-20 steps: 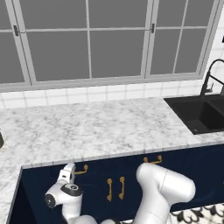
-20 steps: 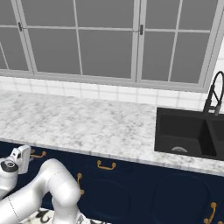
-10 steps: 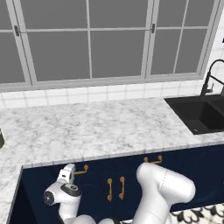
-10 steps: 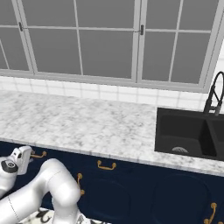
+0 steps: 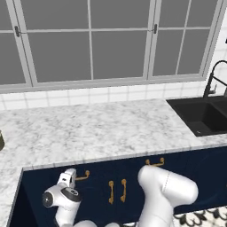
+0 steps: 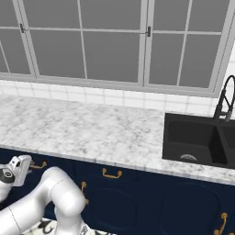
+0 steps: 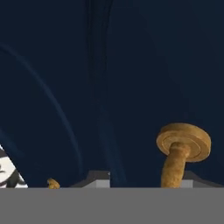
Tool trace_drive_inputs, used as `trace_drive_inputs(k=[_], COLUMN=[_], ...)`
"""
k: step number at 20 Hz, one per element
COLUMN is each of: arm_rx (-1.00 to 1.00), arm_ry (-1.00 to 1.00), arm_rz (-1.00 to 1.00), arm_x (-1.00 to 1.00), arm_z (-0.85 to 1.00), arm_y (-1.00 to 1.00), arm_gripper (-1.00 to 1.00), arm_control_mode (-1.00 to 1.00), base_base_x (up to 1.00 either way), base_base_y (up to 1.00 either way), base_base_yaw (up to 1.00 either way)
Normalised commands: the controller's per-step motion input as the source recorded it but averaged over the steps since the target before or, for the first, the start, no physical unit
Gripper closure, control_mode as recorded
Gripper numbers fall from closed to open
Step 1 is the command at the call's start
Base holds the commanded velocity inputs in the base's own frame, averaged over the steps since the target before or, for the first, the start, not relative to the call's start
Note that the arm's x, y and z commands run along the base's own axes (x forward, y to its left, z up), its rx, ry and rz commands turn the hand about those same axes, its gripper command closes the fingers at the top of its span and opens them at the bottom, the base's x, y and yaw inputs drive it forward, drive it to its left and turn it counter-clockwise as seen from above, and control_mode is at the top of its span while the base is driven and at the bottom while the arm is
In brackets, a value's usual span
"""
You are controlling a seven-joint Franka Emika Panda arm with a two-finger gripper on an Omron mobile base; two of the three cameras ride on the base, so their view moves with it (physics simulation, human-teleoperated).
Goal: Take a straw from the drawer in front and place it inside the glass cup on the dining counter.
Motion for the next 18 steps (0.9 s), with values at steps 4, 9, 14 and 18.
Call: trace_drive_inputs(k=[4,9,14,18], arm_rx=[0.0,0.0,0.0,0.0], arm_ry=[0.13,0.46,0.47,0.37], arm_rz=[0.0,0.0,0.0,0.02], arm_x=[-1.0,-1.0,-1.0,-1.0], arm_z=[-1.0,-0.99,-1.0,-1.0], arm_y=[0.0,0.08,0.07,0.03], arm_gripper=[1.0,1.0,1.0,1.0], arm_control_mode=[-1.0,-1.0,-1.0,-1.0], base_base_x=[0.0,0.0,0.0,0.0], base_base_y=[0.0,0.0,0.0,0.0], base_base_yaw=[0.0,0.0,0.0,0.0])
